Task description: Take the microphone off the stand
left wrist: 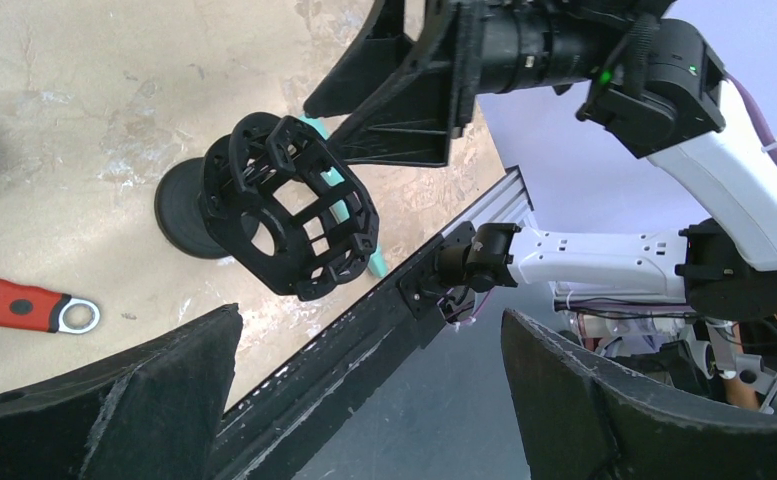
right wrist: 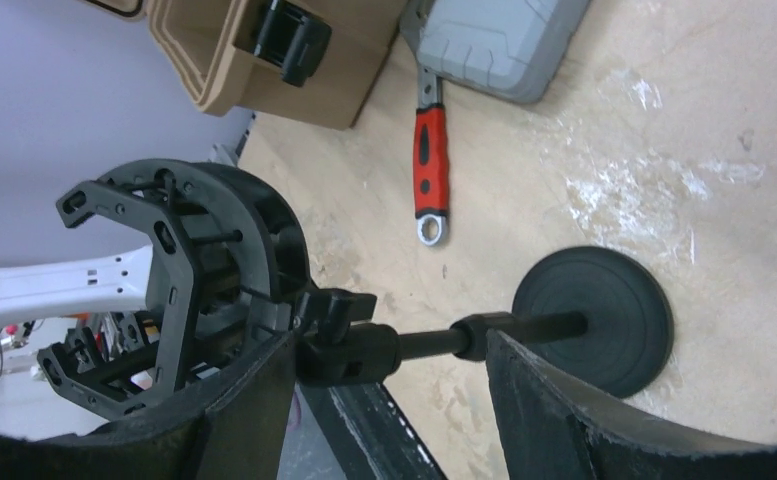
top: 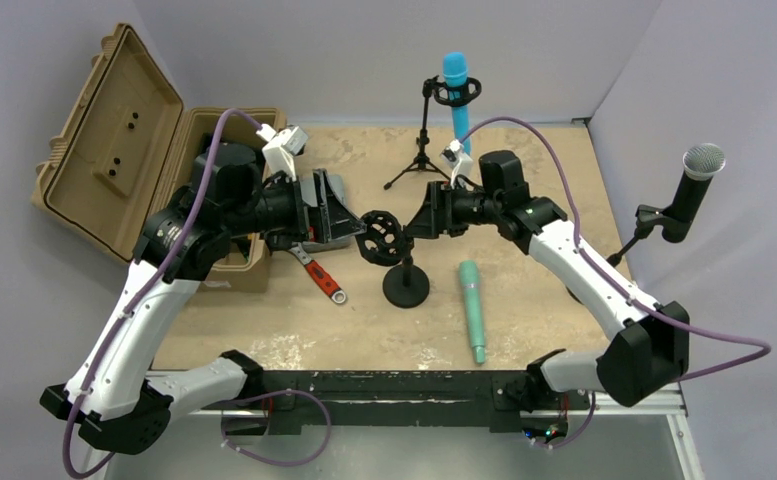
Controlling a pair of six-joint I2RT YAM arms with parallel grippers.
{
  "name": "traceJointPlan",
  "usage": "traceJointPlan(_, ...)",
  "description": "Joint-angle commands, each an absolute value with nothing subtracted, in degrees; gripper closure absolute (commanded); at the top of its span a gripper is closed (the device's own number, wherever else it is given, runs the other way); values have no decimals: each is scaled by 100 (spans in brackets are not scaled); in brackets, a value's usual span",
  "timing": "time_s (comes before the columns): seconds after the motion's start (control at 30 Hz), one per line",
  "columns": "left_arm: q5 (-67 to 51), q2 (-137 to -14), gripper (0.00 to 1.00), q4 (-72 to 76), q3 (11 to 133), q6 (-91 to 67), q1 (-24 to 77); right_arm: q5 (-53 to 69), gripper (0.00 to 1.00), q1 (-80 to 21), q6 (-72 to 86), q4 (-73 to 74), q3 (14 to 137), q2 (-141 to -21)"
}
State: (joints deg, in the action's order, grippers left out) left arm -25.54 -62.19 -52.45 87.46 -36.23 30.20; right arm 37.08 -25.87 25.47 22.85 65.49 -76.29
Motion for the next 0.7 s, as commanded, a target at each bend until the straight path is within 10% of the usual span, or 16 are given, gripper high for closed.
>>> traceJointPlan(0.0, -2501, -6106, 1, -5240, 8830, -3553, 3055, 3879, 35, -2573, 2447, 2020, 6191, -7567)
traceJointPlan(0.67, -2504, -6176, 1, -5169, 8796, -3601, 3055, 3199, 36, -2575, 2224, 1750, 5187, -7931)
